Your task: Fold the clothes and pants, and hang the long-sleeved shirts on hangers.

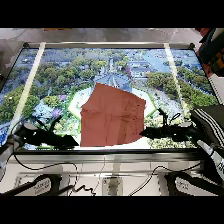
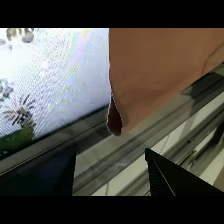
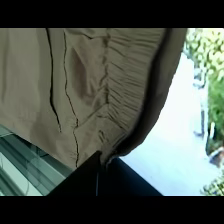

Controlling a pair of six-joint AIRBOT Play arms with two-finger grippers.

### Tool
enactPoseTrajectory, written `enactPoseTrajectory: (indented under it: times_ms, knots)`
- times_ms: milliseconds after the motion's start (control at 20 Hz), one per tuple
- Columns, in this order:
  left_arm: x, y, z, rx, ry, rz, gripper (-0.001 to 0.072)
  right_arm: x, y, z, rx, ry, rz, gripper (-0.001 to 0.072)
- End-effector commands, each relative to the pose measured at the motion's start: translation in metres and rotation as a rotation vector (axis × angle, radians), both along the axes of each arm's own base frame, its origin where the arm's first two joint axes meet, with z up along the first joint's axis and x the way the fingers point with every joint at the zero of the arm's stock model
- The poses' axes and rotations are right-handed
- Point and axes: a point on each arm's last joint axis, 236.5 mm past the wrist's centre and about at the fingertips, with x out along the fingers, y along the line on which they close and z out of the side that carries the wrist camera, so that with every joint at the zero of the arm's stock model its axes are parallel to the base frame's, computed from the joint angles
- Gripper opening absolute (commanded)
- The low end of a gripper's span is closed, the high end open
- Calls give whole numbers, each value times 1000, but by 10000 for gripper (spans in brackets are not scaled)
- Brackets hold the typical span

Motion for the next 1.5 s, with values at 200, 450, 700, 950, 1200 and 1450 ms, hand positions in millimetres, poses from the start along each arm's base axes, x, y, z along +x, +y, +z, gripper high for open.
enactPoseTrajectory:
  times_ms: [200, 450, 700, 950, 1200, 1450]
  knots:
    - [26, -24, -26, 60, -119, 109, 462, 6, 9, 6, -2, -36, -5, 26]
    - [55, -24, -17, 66, -215, 119, 13, 8, 11, 15, 8, -54, 22, 26]
    - [115, -24, 35, 43, -396, 97, 11, 43, 13, 72, 14, -233, 54, 26]
    - [172, -26, 180, 29, -805, 44, 10, 62, 19, 175, 23, -514, 114, 26]
    - [144, -20, 391, 94, -1387, 86, 11, 42, 32, 323, 89, -781, 128, 26]
    - [41, 6, 536, 212, -1895, 307, 11, -55, 70, 446, 324, -914, 184, 26]
